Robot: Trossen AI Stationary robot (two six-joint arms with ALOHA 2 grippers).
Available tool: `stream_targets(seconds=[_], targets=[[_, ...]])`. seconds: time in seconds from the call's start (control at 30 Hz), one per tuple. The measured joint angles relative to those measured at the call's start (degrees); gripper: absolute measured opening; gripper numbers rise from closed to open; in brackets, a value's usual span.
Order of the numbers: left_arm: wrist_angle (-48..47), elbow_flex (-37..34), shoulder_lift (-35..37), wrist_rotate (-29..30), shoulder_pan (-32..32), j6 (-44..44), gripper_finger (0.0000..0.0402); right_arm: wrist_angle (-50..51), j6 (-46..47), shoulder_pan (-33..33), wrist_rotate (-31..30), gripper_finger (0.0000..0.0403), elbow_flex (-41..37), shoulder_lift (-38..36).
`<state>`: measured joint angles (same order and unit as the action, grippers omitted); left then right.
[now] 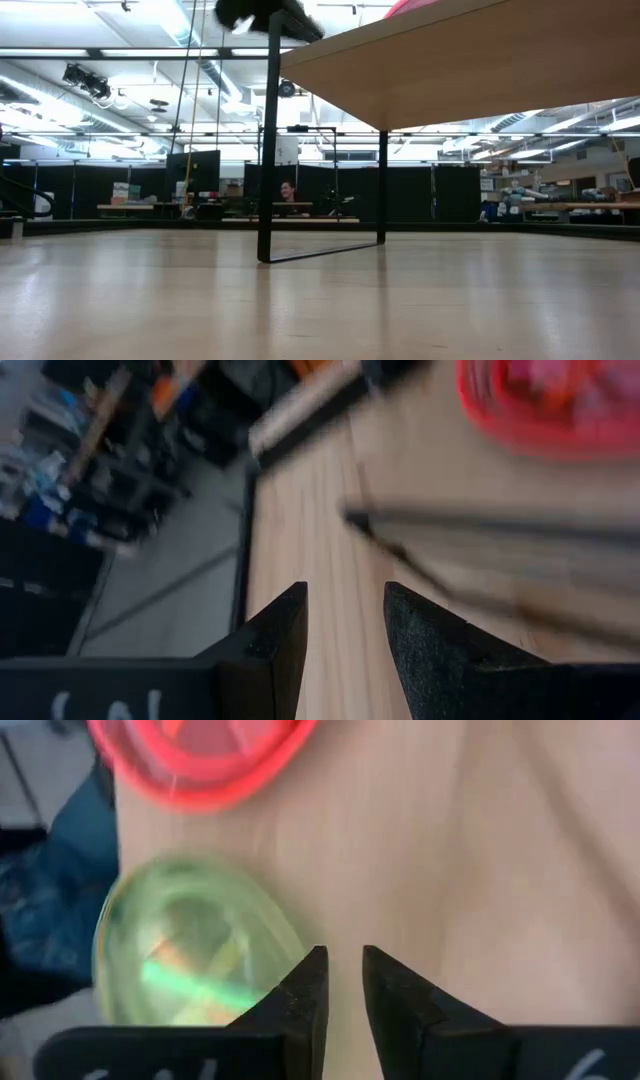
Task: Place and stack plates onto a shelf
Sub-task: Return to Home Position
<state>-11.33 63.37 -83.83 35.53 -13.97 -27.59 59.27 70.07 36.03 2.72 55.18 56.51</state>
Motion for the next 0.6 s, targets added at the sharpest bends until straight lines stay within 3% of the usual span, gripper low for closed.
stream_targets(seconds=[0.27, 0.33, 0.43, 0.6], targets=[[13.0, 0.09, -0.04, -12.63, 3.3, -1.33, 0.0141, -5.29, -20.86, -10.65, -13.16, 0.0071, 0.0, 0.0], [14.04, 0.07, -0.06, -13.13, 4.01, -0.42, 0.0141, -9.05, -27.65, -13.52, -15.8, 0.007, 0.0, 0.0], [14.36, 0.07, 0.98, -12.55, 4.58, -0.05, 0.0141, -16.49, -38.35, -17.48, -16.2, 0.0071, 0.0, 0.0], [10.09, 0.04, 5.78, -10.38, 4.09, 0.51, 0.0141, -27.09, -54.03, -21.95, -11.91, 0.0071, 0.0, -0.44]])
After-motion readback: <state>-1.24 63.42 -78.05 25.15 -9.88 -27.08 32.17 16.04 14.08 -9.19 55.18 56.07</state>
